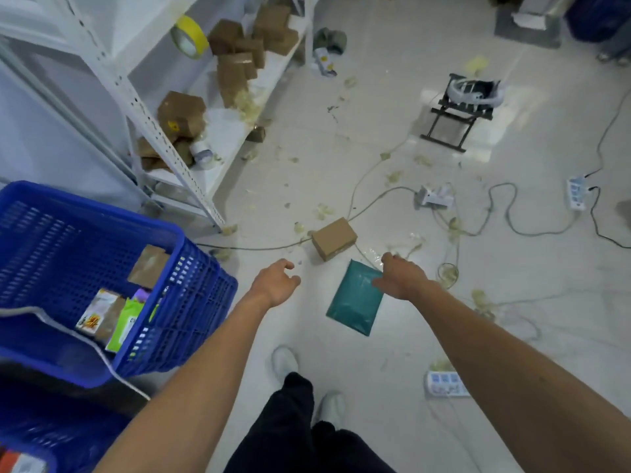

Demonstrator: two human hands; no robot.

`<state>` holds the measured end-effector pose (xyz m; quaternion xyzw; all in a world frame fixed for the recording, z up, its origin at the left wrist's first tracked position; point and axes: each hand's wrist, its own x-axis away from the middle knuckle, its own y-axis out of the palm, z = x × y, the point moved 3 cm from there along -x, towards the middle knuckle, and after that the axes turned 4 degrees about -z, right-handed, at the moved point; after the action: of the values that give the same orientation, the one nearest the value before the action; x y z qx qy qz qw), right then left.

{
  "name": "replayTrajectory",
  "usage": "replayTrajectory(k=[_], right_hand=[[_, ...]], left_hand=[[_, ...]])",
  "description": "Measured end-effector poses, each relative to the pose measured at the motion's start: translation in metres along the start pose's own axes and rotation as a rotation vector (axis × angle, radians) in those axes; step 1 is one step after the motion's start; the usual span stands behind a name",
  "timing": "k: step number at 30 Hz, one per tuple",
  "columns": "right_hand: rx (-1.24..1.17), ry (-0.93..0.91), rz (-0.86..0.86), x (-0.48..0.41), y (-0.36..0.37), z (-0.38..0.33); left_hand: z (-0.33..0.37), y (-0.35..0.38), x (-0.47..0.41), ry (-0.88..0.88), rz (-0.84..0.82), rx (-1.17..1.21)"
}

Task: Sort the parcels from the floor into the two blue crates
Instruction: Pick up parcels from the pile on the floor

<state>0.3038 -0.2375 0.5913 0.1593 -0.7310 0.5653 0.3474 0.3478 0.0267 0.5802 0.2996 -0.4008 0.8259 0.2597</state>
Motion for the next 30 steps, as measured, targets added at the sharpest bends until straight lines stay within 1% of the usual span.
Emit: replayTrajectory(k=[3,6,9,12,16,19,21,23,27,30], right_hand=[[0.014,0.007,-0.041,-0.039,-0.015,0.007],[0.015,0.014,-0.033,-0.084,-0.028,0.015],[-0.002,0.063,-0.045,-0.126,-0.028,0.030],[-0.003,0.074,-0.072,-0.172,-0.026,0.040],[0.013,0.067,-0.118,-0.230,-0.030,0.053],[0.059,0.041,-0.143,-0.289,-0.026,0.063],[0.085,-0.011,-0.157,-0.334,-0.020,0.065],[0.148,-0.105,-0.174,-0.387,-0.009,0.063],[0.353,-0.277,-0.157,-0.495,0.027,0.082],[0.500,-0.421,-0.113,-0.573,0.063,0.088]], left_hand=[[0.015,-0.002,-0.039,-0.016,-0.025,0.010],[0.030,-0.006,-0.088,-0.013,-0.036,0.044],[0.040,-0.002,-0.133,-0.017,-0.063,0.073],[0.045,-0.002,-0.175,-0.049,-0.083,0.090],[0.056,0.007,-0.230,-0.038,-0.118,-0.059],[0.056,0.033,-0.274,-0.070,-0.147,-0.069],[0.051,0.048,-0.311,-0.094,-0.124,-0.076],[0.038,0.065,-0.355,-0.122,-0.070,-0.090],[0.008,0.130,-0.442,-0.223,-0.006,-0.044],[-0.014,0.173,-0.513,-0.218,0.023,-0.067]])
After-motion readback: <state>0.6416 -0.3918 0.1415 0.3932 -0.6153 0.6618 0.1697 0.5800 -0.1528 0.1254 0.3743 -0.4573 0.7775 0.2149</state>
